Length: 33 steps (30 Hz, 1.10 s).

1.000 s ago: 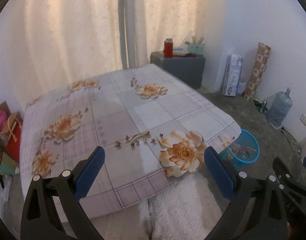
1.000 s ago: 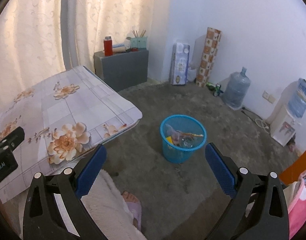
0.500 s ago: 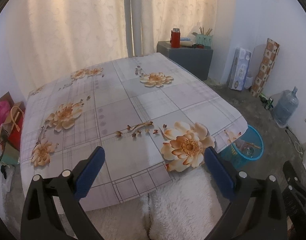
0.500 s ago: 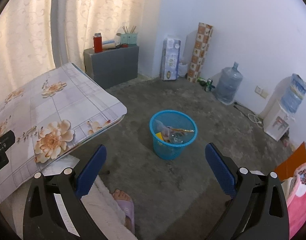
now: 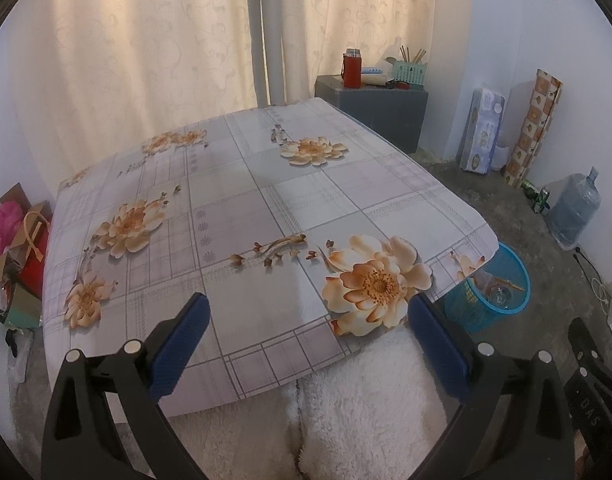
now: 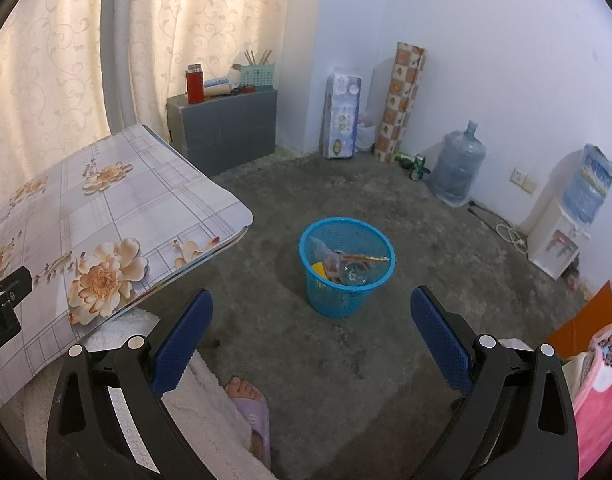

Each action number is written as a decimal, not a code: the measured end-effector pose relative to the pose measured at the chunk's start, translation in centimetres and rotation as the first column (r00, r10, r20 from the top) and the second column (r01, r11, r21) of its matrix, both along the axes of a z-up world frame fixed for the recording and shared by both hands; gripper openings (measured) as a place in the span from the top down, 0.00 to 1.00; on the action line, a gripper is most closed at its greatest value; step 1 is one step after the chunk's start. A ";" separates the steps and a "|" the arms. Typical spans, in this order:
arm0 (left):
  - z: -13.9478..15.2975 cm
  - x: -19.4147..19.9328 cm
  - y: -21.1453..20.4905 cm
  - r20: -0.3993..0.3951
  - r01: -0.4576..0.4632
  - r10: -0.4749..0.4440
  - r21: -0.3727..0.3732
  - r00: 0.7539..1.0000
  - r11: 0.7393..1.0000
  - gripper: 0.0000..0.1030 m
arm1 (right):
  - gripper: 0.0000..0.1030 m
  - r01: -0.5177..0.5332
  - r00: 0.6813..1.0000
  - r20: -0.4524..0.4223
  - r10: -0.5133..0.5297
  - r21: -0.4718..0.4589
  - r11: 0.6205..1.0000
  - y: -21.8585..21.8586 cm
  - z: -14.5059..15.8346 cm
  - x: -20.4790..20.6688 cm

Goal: Collect trash

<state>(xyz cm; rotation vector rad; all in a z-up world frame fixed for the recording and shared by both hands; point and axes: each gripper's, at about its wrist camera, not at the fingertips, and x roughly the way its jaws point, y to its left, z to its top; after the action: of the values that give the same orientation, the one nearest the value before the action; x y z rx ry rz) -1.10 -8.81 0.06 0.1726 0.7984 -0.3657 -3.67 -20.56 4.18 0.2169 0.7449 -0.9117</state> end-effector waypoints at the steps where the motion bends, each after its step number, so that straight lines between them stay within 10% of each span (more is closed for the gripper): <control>1: 0.0 0.0 0.0 -0.003 0.001 -0.001 0.000 1.000 1.000 0.05 | 0.08 0.001 1.000 -0.001 -0.001 -0.001 1.000 0.0 0.0 0.0; 33: -0.3 -0.2 0.2 -0.022 -0.004 0.004 0.005 1.000 1.000 0.05 | 0.08 0.007 1.000 0.001 -0.007 -0.002 1.000 -0.1 -0.1 -0.3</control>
<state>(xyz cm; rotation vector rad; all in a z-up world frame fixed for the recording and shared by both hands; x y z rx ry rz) -1.28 -8.66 -0.27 0.1713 0.8217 -0.3625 -3.99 -20.63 4.12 0.2187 0.7430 -0.9190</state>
